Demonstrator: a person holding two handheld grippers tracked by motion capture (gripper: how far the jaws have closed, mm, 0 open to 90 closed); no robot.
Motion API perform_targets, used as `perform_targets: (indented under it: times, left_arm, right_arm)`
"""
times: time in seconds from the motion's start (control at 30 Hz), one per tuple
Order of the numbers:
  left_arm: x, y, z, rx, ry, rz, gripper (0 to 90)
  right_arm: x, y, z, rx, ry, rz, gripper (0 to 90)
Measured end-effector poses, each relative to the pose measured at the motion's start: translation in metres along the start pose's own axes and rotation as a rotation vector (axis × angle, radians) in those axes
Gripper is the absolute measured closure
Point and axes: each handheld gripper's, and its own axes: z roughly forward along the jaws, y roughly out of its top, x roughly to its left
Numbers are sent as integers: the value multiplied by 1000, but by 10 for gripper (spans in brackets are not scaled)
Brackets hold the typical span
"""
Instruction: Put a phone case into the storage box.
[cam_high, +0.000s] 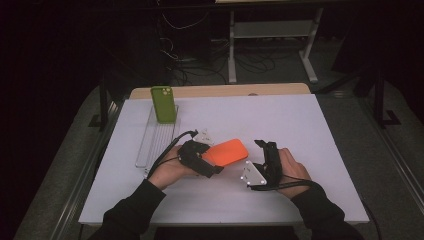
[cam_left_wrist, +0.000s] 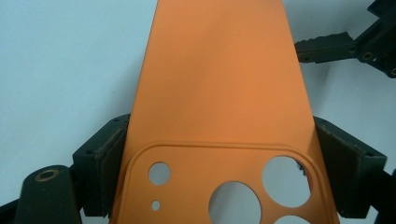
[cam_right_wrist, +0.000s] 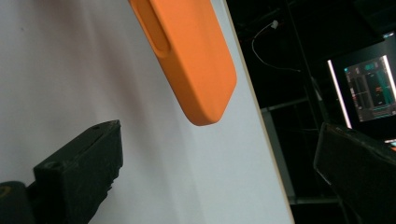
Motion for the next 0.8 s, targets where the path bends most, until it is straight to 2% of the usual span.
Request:
perform_targets:
  times: [0.17,0.33,0.37,0.4,0.47,0.6,0.8]
  left_arm:
    - [-1,0,1,-8,-3,-13,151]
    - [-2,1,1,-11,-6,-11,151]
    - [-1,2,0,-1,-5,1,151]
    - [-2,2,1,-5,-6,-5,151]
    - [-3,2,1,-11,-12,-13,151]
    - [-3,3,2,-7,-13,-2,151]
    - [-5,4,2,-7,-15,1,151]
  right_arm:
    - [3,3,-1,-4,-42,-46,6]
    - [7,8,0,-22,-107,-135,12]
    - [8,9,0,-25,-113,-143,25]
    - [10,11,-1,-24,-124,-137,31]
    - [11,13,0,-38,-129,-168,46]
    - [18,18,0,-42,-134,-175,59]
    - [24,25,2,-71,-171,-250,131]
